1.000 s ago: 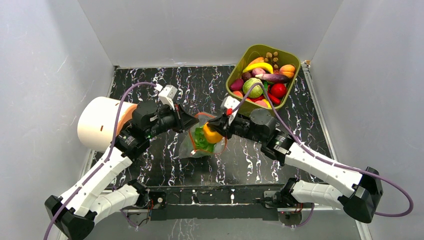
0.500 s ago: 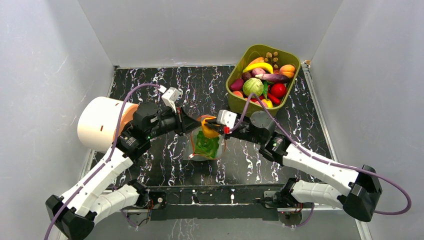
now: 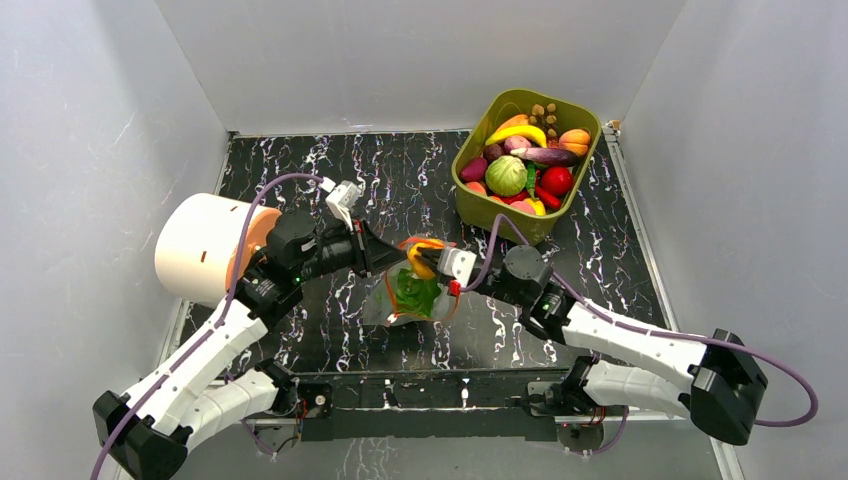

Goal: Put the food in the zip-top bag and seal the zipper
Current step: Place the fake vegetable in the zipper food storage bag.

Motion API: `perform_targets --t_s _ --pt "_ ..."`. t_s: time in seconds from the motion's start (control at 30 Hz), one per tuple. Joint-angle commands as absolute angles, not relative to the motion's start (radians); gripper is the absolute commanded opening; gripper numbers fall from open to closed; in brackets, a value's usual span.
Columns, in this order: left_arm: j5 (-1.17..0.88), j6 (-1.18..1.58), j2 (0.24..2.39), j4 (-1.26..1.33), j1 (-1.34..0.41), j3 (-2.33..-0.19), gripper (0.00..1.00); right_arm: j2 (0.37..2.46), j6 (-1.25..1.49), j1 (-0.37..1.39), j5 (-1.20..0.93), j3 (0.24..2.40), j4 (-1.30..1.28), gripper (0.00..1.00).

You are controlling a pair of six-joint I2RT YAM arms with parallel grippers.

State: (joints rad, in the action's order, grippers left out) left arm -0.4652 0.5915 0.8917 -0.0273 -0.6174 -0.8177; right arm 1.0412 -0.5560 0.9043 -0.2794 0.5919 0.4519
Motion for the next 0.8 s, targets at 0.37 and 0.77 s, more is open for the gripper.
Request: perform_targets --t_s 0.37,0.77 --pt "-0.518 0.638 0.847 0.053 -0.620 -0.810 0.00 1.058 -0.776 0.948 -0.129 0.531 0.635 0.00" --pt "-0.491 0.630 0.842 0.054 -0.620 -0.797 0.00 1.089 -0.647 0.947 -0.118 0.597 0.481 0.29"
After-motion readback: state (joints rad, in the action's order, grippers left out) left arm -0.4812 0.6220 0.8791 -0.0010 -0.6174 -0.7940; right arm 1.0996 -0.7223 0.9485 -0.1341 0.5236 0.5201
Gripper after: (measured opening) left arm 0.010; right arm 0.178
